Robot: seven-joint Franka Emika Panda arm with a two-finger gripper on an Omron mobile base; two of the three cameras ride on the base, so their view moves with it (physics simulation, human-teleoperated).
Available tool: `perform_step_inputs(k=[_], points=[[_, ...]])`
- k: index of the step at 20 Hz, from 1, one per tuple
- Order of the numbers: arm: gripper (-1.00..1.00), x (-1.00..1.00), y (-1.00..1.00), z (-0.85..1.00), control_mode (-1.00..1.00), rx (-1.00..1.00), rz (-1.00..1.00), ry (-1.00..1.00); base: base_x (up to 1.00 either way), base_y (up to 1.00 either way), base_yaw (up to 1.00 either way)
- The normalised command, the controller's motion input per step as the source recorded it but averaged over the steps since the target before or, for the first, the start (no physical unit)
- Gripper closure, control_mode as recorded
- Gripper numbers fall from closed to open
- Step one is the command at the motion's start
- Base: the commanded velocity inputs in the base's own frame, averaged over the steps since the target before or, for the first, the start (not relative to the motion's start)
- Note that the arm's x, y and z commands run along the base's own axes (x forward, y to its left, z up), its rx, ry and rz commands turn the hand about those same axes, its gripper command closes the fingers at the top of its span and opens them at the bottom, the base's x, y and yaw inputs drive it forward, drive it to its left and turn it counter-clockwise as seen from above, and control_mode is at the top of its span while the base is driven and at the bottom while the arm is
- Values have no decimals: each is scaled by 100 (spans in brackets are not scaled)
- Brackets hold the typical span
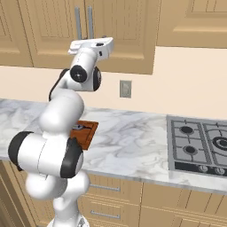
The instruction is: Open the cabinet, retrieve the rolling pin, and place it next to the meat on the cutting board to prepare for tenderizing.
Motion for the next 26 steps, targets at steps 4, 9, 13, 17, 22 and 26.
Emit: perform_step_inputs(k=[4, 9, 13, 17, 22, 26], points=[[100, 33, 7, -10, -100, 0, 1, 0, 0, 0, 0], [100, -6, 38, -10, -100, -12, 0, 0, 0, 0, 0], [100, 11, 48, -18, -100, -10, 0, 3, 0, 0, 0], [100, 19, 30, -7, -100, -6, 0, 11, 0, 0, 0], [100, -29, -10, -8, -100, -1, -3, 2, 0, 0, 0], [100, -100, -68, -17, -100, 0, -8, -7, 0, 0, 0]])
